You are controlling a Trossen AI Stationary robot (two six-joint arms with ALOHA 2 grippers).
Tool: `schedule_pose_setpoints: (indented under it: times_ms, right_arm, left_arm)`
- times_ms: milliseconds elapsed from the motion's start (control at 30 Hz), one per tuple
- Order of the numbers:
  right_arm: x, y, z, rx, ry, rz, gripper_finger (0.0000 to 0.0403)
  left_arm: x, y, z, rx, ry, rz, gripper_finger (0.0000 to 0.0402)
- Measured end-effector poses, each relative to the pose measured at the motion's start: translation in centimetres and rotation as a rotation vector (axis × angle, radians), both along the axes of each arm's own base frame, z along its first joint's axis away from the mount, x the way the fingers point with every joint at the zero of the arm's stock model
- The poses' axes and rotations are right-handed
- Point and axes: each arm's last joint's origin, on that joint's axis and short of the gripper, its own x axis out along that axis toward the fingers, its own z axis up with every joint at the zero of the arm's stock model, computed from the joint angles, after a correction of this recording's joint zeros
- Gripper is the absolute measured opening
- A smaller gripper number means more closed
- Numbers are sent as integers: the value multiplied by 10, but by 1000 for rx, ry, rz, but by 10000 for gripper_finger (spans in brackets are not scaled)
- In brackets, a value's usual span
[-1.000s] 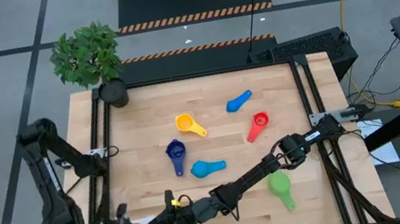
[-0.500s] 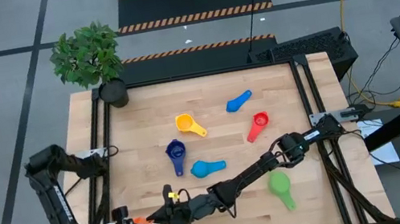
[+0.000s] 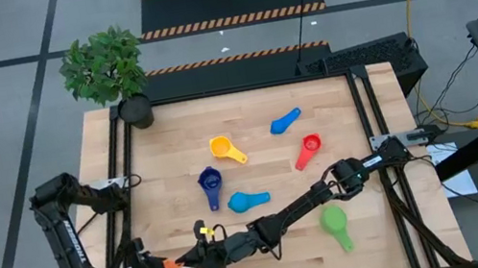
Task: Nest measuring cups in basket
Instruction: Put the orange measuring cup into the white bin
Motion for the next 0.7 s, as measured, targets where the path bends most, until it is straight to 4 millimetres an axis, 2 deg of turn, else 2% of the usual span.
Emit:
schedule_pose_setpoints:
  times_ms: [133,367,467,700]
  right_arm:
    - [0,0,0,1,-1,0,0]
    - [0,1,1,4,-8,0,0]
    - [0,1,1,4,-7,-5,0]
    - [0,1,1,6,-2,-2,0]
  left_arm:
    - [4,0,-2,-8,4,16,195]
    - [17,-5,-20,46,43,61,185]
    - [18,-6,-23,31,84,74,149]
    - [13,-8,-23,40,96,51,24]
